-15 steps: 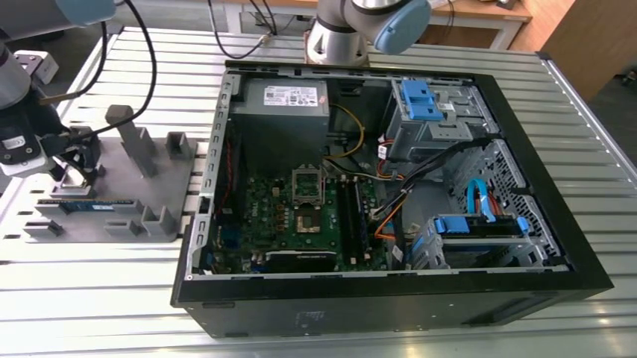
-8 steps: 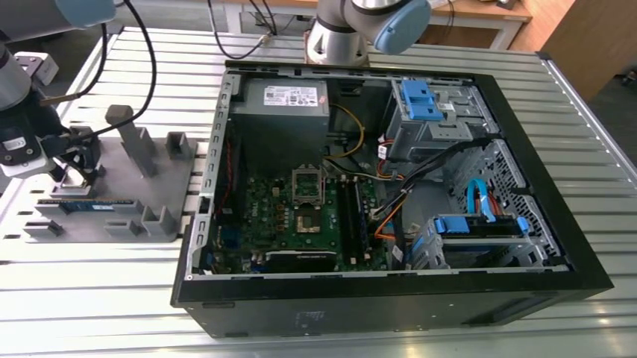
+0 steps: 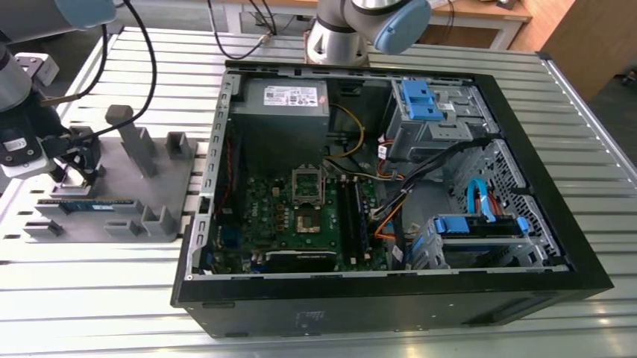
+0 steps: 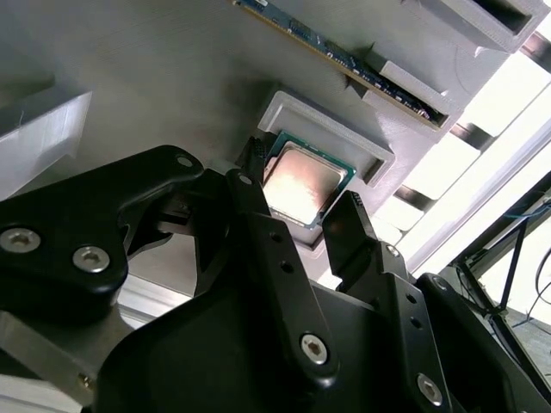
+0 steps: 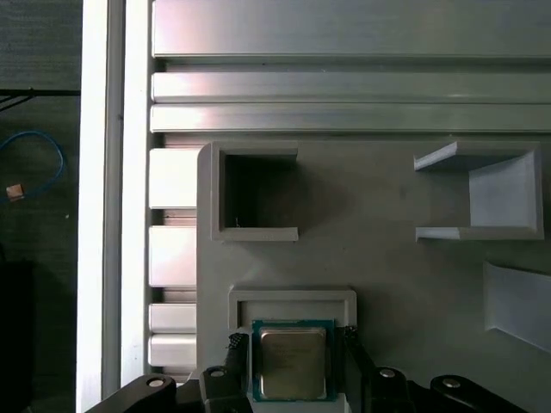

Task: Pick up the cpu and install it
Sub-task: 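Pick up the cpu and move it towards the insertion slot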

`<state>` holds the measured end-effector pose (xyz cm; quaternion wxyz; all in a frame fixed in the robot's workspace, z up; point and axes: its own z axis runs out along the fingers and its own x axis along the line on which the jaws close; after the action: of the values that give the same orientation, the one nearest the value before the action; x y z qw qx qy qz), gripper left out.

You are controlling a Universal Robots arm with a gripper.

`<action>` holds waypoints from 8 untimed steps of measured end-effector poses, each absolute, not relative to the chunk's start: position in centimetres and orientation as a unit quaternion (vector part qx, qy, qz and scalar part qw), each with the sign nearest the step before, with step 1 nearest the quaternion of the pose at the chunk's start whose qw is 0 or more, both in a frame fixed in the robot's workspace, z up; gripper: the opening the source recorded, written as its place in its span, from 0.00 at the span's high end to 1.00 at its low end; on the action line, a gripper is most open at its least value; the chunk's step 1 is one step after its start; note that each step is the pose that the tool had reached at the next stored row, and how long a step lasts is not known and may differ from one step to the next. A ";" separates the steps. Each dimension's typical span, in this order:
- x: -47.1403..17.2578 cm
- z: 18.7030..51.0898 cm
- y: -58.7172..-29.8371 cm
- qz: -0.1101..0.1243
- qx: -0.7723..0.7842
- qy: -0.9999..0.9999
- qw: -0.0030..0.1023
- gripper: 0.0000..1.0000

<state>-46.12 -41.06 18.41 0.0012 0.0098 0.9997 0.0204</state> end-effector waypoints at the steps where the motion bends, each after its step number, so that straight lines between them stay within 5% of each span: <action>1: -46.1 18.4 -41.1 0.020 0.010 1.000 0.001 0.46; 8: -46.1 18.3 -41.1 0.020 0.010 1.000 0.001 0.46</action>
<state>-46.12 -41.06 18.34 0.0012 0.0099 0.9997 0.0204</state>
